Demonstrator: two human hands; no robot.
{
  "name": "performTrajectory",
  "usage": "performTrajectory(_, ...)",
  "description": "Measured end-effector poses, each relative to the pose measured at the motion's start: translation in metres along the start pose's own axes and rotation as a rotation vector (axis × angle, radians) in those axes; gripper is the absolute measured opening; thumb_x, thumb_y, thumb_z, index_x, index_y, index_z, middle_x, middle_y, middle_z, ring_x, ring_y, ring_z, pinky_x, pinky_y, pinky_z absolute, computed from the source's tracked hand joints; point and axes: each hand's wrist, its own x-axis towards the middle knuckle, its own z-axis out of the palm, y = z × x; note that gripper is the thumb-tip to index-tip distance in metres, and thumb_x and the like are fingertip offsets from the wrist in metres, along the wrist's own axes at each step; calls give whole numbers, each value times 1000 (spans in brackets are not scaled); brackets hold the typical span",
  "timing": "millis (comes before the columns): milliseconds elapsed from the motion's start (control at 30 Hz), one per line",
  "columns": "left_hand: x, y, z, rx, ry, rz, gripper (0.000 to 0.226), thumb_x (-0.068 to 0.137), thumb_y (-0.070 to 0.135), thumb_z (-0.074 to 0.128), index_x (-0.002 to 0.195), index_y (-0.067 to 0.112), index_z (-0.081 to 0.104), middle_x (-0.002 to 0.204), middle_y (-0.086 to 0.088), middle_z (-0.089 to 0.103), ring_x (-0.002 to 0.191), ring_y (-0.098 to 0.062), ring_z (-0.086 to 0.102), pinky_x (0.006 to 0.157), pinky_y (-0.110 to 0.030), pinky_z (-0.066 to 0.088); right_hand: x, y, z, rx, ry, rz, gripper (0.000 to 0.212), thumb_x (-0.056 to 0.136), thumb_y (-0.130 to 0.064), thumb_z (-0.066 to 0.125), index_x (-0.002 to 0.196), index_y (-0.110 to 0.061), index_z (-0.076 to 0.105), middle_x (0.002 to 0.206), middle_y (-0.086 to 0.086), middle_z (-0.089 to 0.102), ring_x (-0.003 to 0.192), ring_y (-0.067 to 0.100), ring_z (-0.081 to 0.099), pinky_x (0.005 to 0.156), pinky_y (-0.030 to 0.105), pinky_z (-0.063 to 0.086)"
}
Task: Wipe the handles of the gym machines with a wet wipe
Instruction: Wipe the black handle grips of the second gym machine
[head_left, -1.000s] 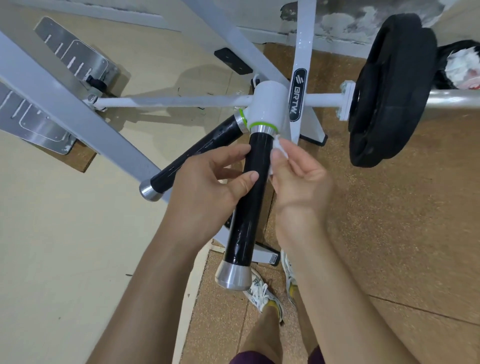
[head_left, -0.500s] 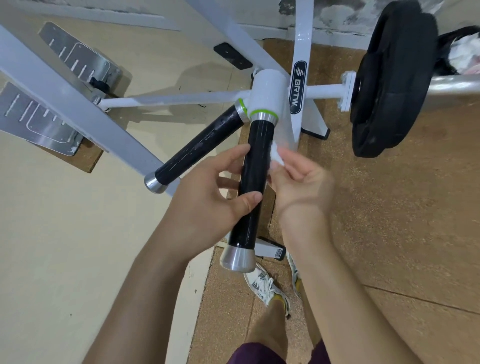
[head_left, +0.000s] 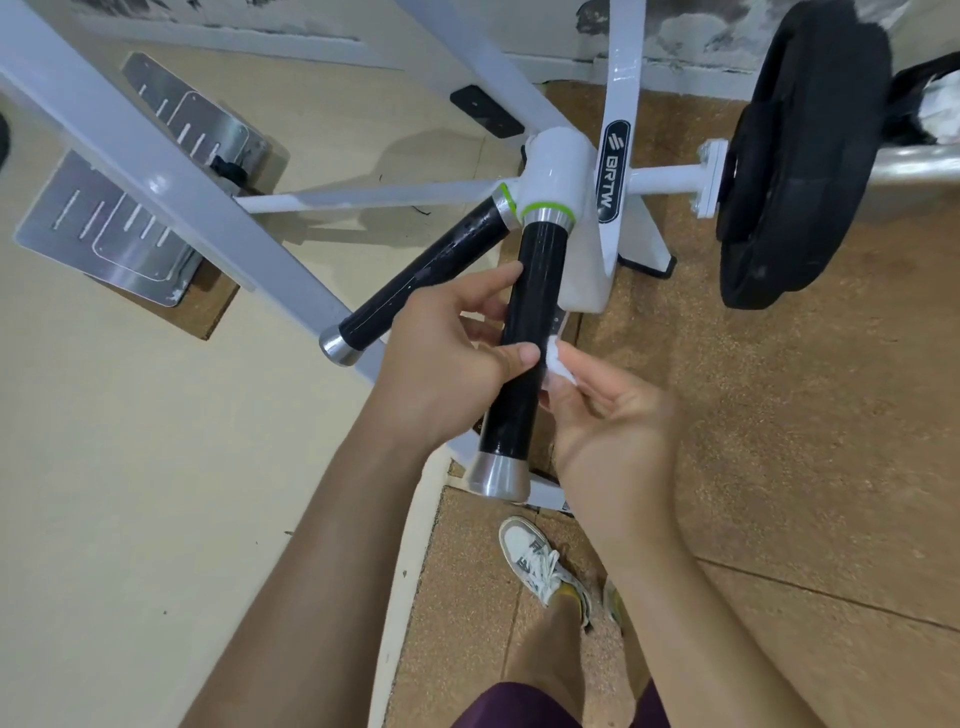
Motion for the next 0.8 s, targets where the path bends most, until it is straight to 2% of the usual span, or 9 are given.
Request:
performTrajectory(100,-3,0,2,-37,21,-25,58,78,-3,71,128,25,59,89,6,62,78,-4,64,67,-9,50,-14,0,-8,-33,-22,-67,33,89,0,60,109,-25,68,95,-9,73,88,9,71,81,30,57)
performTrajectory(167,-7,-3,3,-73,46,-33,53,78,-1,72,124,24,62,95,2,67,82,-7,68,72,-15,53,-7,-3,-6,76,5,8,38,89,1,60,100,-34,68,89,-15,73,85,10,72,80,29,57)
performTrajectory(300,-27,-9,9,-21,160,-19,33,85,17,70,115,30,66,98,10,71,87,-4,69,80,-28,56,6,-5,7,144,45,69,39,89,1,60,94,-37,68,97,-12,72,97,9,69,90,33,55)
performTrajectory(367,-39,-11,12,7,179,-26,32,89,21,65,118,33,65,101,15,71,89,1,67,83,-30,56,-9,-6,5,156,-10,84,41,88,4,60,89,-36,68,84,-17,72,91,9,71,85,28,56)
performTrajectory(433,-49,-13,12,-26,174,-39,33,90,17,62,118,34,65,102,15,71,90,3,67,82,-28,56,-23,-3,-7,151,-73,85,42,87,6,61,87,-35,69,78,-18,72,83,8,72,77,21,56)
performTrajectory(567,-65,-17,10,-87,181,-59,33,90,13,62,105,42,66,92,19,73,84,4,67,67,-13,53,-18,-3,-18,174,-90,113,40,88,5,59,88,-34,69,92,-7,73,80,9,73,70,16,54)
performTrajectory(633,-71,-20,12,-82,214,-64,31,89,13,62,105,38,69,91,21,71,84,5,65,67,-11,51,-11,-1,-12,191,-11,118,37,90,3,57,96,-32,69,99,-7,72,88,10,71,75,18,54)
performTrajectory(700,-76,-23,15,-64,237,-60,29,90,12,61,110,32,69,93,19,72,88,5,63,71,-8,49,-16,-3,-1,111,-8,58,31,91,1,56,110,-21,68,104,-5,71,98,11,69,84,24,54)
performTrajectory(800,-81,-27,22,13,261,-30,31,94,14,55,121,28,65,107,14,69,98,2,61,79,-10,48,-40,-4,-2,29,-20,43,29,91,2,55,111,-16,68,99,-6,70,96,10,69,86,27,55)
